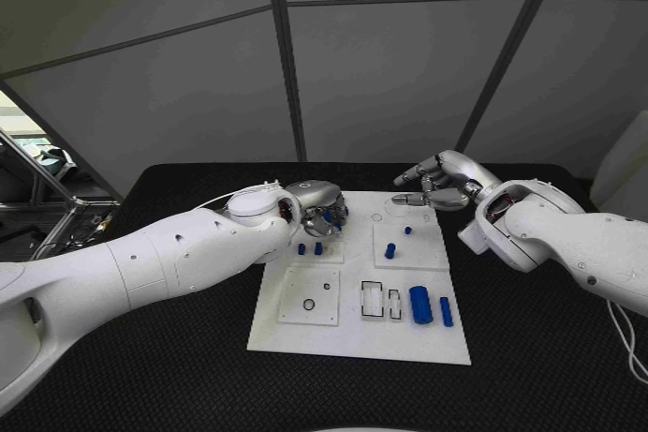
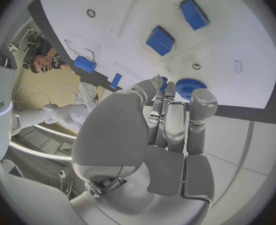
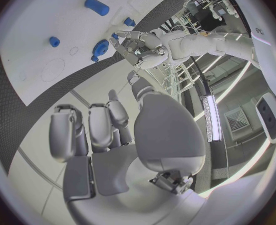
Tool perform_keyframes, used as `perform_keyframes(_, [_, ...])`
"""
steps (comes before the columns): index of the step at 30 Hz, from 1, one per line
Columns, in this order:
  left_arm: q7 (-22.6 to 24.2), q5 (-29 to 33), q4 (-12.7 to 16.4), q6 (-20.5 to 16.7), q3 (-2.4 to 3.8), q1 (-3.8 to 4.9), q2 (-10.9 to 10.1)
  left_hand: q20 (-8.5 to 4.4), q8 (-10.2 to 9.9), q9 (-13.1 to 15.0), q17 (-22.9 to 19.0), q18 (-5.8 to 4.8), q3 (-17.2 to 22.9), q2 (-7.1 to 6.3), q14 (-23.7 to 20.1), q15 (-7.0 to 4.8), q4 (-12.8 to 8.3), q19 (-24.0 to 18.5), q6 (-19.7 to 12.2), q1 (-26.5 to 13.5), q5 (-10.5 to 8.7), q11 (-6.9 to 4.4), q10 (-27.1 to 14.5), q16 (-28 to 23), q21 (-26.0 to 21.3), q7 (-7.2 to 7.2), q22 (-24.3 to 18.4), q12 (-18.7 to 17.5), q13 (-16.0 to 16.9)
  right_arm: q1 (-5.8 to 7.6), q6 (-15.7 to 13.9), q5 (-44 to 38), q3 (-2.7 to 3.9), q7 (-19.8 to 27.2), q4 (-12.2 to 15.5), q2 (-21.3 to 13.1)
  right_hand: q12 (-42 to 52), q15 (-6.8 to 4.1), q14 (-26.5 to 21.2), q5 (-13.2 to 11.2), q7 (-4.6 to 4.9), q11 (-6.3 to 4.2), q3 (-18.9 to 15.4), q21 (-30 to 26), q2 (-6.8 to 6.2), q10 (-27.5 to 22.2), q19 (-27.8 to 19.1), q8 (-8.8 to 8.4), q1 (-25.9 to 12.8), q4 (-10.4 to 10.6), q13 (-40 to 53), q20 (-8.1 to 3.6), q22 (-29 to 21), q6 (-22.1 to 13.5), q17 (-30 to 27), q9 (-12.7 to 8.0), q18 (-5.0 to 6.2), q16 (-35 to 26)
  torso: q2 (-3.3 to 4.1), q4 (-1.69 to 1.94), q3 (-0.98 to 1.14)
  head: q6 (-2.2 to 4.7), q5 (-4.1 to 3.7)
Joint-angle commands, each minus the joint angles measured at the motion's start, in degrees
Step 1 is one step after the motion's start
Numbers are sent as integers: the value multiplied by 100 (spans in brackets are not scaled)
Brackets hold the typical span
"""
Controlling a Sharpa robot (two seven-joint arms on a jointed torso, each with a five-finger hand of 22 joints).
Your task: Assemble the parts on the task board
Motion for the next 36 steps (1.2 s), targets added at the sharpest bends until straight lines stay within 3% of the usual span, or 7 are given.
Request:
perform_keyframes(1, [50, 160, 146, -176, 44, 12, -142, -6, 0, -9, 2, -65, 8, 12, 88, 1, -43, 46, 35, -36, 33, 6, 56, 28, 28, -2, 8, 26, -10, 10, -40, 14, 5, 69, -2, 4, 14, -32, 110, 23, -7, 8, 15, -26, 24, 17, 14, -23, -24, 1, 5, -15, 170, 20, 5, 5, 92, -23, 6, 2, 0, 14, -2])
perform_keyframes(5, [-7, 173, 263, -137, 68, 12, -310, -6, 0, -11, -3, -64, 8, 12, 88, 1, -46, 43, 37, -37, 32, 6, 58, 25, 25, -2, 5, 26, -11, 10, -41, 14, 4, 67, -4, -4, 14, -32, 110, 23, -7, 8, 15, -26, 24, 17, 14, -23, -24, 1, 5, -15, 170, 20, 5, 5, 92, -23, 1, -1, 7, 5, 18])
perform_keyframes(7, [-46, 176, 332, -108, 76, 12, -409, -6, -1, -13, -11, -63, 7, 11, 87, 1, -48, 40, 39, -40, 30, 7, 60, 21, 22, 0, 3, 25, -14, 10, -42, 14, 4, 67, -7, -10, 14, -32, 110, 23, -7, 8, 15, -26, 24, 17, 14, -23, -24, 1, 5, -15, 170, 20, 5, 5, 92, -23, 7, 0, -3, 5, 12])
perform_keyframes(11, [-111, 185, 433, -32, 106, 10, -575, -6, -3, -15, -13, -64, 5, 10, 87, 1, -49, 41, 40, -44, 26, 9, 61, 21, 24, 1, 5, 24, -16, 10, -39, 14, 4, 67, -10, -20, 14, -32, 110, 23, -7, 8, 15, -26, 24, 17, 14, -23, -24, 1, 5, -15, 170, 20, 5, 5, 92, -23, 12, 6, -3, 2, 17])
perform_keyframes(17, [-185, 191, 471, 67, 130, 5, -727, -4, -10, -30, -22, -63, -8, 0, 90, 4, -57, 36, 52, -73, -4, 12, 66, 24, 25, 5, 11, 18, -34, 9, -35, 14, 4, 69, -17, -22, 14, -32, 110, 23, -7, 8, 15, -26, 24, 17, 14, -23, -24, 1, 5, -15, 170, 20, 5, 5, 92, -23, 9, -7, 2, -7, 46])
perform_keyframes(36, [-258, 193, 290, 318, 137, -87, -674, -1, -22, -54, -66, -60, -28, -7, 83, 7, -54, 21, 68, -131, -57, 13, 73, 5, 17, 3, 13, 6, -63, 9, -27, 14, 4, 63, -20, -21, 14, -32, 110, 23, -7, 8, 15, -26, 24, 17, 14, -23, -24, 1, 5, -15, 170, 20, 5, 5, 92, -23, 12, -18, 3, -37, 55])
